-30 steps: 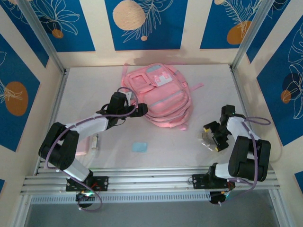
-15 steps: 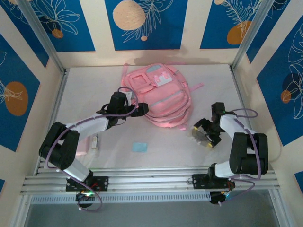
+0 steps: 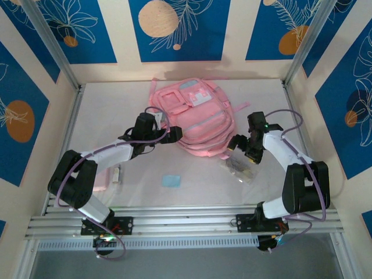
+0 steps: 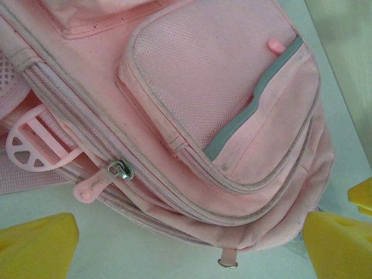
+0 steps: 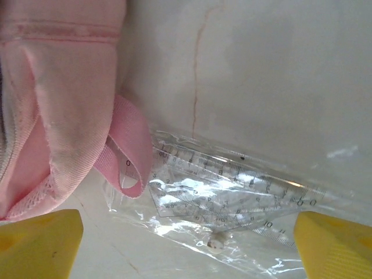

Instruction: Pack the student bag

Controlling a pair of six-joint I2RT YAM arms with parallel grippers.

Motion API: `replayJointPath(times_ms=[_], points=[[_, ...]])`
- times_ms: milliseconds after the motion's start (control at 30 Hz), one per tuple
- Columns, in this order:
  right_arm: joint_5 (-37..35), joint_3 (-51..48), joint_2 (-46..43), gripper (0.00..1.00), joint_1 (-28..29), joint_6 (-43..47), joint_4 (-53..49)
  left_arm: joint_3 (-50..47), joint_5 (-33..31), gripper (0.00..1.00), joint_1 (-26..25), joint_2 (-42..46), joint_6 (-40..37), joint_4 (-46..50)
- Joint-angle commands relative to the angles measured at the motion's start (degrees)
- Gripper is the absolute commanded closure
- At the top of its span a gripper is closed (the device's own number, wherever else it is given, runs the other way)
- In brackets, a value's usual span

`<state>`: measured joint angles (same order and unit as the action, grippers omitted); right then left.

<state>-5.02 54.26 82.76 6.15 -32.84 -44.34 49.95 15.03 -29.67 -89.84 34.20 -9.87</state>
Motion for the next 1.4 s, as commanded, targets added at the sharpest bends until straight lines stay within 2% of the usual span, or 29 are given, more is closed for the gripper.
replayJointPath(times_ms=[0, 267, 367, 633, 733, 833, 1100, 1367], points=[[-3.42, 1.4, 3.15, 0.0, 0.07, 11.73, -2.23, -0.74, 0.88, 0.02, -0.38, 1.25, 0.29, -0.24], [0.35, 1.7, 11.31, 0.01, -0.25, 7.39, 2.77, -0.82, 1.19, 0.02, -0.39, 1.15, 0.66, -0.77], [1.04, 1.02, 12.1, 0.01, 1.71, 6.3, 2.2, -1.13, 1.05, 0.02, -0.37, 1.71, 0.7, -0.51], [2.6, -3.32, 6.62, 0.01, 14.98, -4.1, -3.11, -0.39, 1.35, 0.02, -0.38, 1.09, 0.62, -0.64], [0.59, -2.71, 5.51, 0.01, 19.92, -8.42, -5.96, -0.21, 1.63, 0.02, -0.38, 1.09, 0.62, -0.59], [-2.32, -1.75, 5.08, 0.01, 23.45, -8.96, -7.71, -0.43, 1.58, 0.02, -0.39, 1.4, 0.5, -0.58], [-14.52, 0.46, 7.55, 0.01, 26.8, -4.02, -12.52, -1.26, 1.5, 0.02, -0.38, 2.5, 0.61, -0.3], [-8.28, -4.6, 10.56, 0.0, 29.96, -7.14, -5.17, -0.23, 1.66, 0.02, -0.38, 1.95, 0.5, 0.44]])
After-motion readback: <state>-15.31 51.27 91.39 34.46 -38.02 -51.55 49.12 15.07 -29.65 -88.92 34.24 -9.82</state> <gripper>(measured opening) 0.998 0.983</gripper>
